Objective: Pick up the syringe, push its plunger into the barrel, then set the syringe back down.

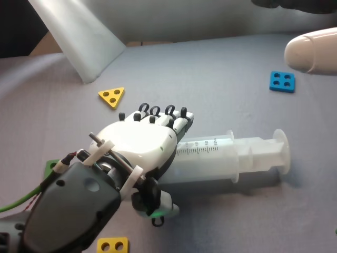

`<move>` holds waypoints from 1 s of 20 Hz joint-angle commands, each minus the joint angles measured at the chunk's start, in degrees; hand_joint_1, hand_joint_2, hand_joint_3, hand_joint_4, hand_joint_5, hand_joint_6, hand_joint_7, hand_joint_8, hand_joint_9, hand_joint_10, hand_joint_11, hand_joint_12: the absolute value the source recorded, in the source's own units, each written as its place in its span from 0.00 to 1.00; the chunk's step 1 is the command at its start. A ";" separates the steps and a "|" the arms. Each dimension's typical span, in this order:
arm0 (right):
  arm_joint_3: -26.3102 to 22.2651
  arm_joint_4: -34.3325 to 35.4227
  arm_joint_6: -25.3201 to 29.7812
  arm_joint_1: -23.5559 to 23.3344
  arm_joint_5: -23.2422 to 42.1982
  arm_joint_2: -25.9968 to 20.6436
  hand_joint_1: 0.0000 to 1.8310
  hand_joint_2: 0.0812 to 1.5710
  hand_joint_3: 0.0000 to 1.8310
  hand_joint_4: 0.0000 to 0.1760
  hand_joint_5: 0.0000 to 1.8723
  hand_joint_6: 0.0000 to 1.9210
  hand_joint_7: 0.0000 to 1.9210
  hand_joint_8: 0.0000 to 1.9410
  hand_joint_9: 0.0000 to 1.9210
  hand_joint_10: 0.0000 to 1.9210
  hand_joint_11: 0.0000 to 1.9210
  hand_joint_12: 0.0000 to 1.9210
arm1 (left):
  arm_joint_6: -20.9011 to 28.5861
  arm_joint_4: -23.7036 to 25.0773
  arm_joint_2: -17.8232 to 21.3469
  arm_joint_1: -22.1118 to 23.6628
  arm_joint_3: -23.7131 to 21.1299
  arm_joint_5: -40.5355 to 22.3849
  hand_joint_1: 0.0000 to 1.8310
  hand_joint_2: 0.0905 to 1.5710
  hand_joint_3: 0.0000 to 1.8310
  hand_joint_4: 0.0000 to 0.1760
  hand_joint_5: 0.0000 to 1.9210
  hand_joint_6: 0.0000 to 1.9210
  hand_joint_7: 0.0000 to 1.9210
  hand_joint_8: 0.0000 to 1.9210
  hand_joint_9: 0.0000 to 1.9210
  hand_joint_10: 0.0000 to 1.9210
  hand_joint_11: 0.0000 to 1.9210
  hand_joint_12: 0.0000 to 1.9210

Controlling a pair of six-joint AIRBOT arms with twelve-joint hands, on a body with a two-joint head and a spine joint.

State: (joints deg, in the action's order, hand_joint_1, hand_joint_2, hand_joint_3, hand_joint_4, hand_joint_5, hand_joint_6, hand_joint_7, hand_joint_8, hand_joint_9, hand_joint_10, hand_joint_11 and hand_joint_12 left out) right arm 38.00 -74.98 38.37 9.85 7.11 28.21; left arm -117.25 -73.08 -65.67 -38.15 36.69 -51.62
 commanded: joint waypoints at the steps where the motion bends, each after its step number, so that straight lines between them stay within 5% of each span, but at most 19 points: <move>1: -0.05 1.19 0.26 -0.73 1.94 -0.06 0.00 0.81 0.00 0.00 0.03 0.00 0.00 0.00 0.01 0.00 0.00 0.11 | -0.39 3.79 -0.56 0.20 0.29 -2.63 0.60 0.56 0.00 0.00 0.00 0.00 0.01 0.00 0.04 0.00 0.00 0.22; 14: -0.09 1.19 0.29 -0.75 0.55 -0.06 0.00 0.80 0.00 0.00 0.03 0.00 0.02 0.00 0.02 0.00 0.00 0.15 | 0.31 6.44 -10.18 -1.43 11.44 -0.92 0.63 0.53 0.00 0.00 0.03 0.00 0.03 0.00 0.06 0.00 0.01 0.28; 20: -0.13 1.32 0.43 -0.85 -0.49 -0.02 0.00 0.80 0.00 0.00 0.03 0.00 0.02 0.00 0.02 0.00 0.00 0.13 | 0.83 6.85 -11.22 -2.33 12.99 -0.75 0.60 0.54 0.00 0.00 0.03 0.00 0.03 0.00 0.06 0.00 0.00 0.29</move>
State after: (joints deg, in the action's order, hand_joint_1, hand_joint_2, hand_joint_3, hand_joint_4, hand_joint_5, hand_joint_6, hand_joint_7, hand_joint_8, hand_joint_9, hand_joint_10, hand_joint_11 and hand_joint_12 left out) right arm 38.00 -74.76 38.41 9.82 4.99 28.21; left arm -116.03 -69.30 -76.34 -40.40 49.52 -50.35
